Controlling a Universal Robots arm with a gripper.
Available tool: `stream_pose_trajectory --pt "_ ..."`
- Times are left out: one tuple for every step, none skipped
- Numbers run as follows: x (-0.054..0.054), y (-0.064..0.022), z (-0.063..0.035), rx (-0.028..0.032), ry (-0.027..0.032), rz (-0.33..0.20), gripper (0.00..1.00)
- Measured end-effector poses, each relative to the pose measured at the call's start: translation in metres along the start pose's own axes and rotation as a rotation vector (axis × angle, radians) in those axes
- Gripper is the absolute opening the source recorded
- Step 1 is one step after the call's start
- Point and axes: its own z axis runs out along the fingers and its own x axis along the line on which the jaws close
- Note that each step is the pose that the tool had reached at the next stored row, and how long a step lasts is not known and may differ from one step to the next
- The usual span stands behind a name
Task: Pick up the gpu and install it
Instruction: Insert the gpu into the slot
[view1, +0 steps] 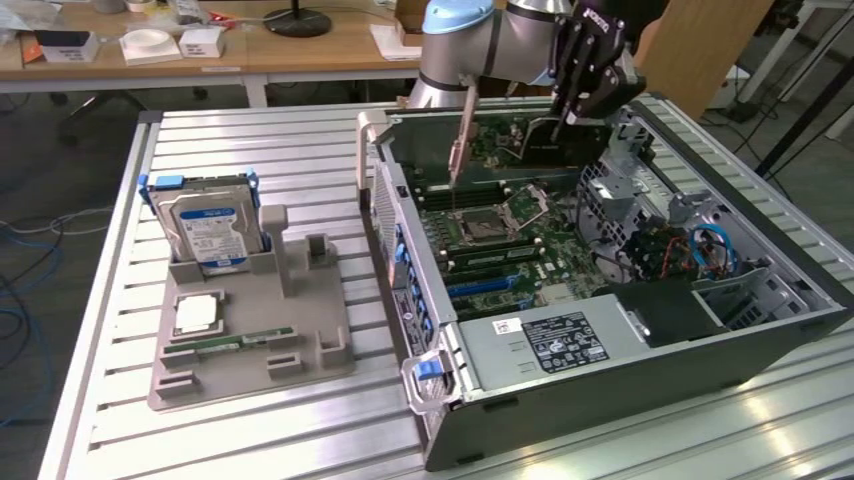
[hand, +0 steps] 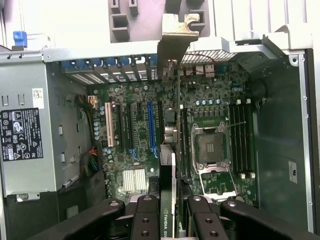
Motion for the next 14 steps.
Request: stream_pose_trajectory --pt "0.000 -0.0001 0.0016 0.0006 -0.0002 0.000 0.26" --pt "0.000 -0.0001 0.0032 0.0013 -0.0002 0.000 0.26" --pt "0.000 -0.0002 0.0050 0.0023 -0.0002 -0.001 0.26" --pt "-0.001 -0.0002 0.0066 0.0032 -0.0003 -0.002 0.26" --pt "-0.001 -0.0002 0.0082 0.0041 -0.0003 -0.003 0.26" --pt "-0.002 -0.0003 0.0097 0.0049 -0.0003 -0.005 0.26" --pt "-0.002 -0.0003 0.0111 0.0056 -0.0003 -0.008 0.26" --pt "-0.002 -0.0003 0.0126 0.0063 -0.0003 -0.010 0.26" --pt "-0.003 -0.0003 0.0142 0.0072 -0.0003 -0.013 0.26" --pt "-0.004 -0.0003 0.0156 0.0078 -0.0002 -0.015 0.26" --pt "-0.004 -0.0004 0.0170 0.0083 -0.0003 -0.017 0.26" --pt "-0.004 -0.0004 0.0183 0.0088 -0.0002 -0.020 0.26" --pt "-0.005 -0.0004 0.0194 0.0090 -0.0002 -0.022 0.26" --pt "-0.005 -0.0004 0.0204 0.0093 0.0000 -0.024 0.26"
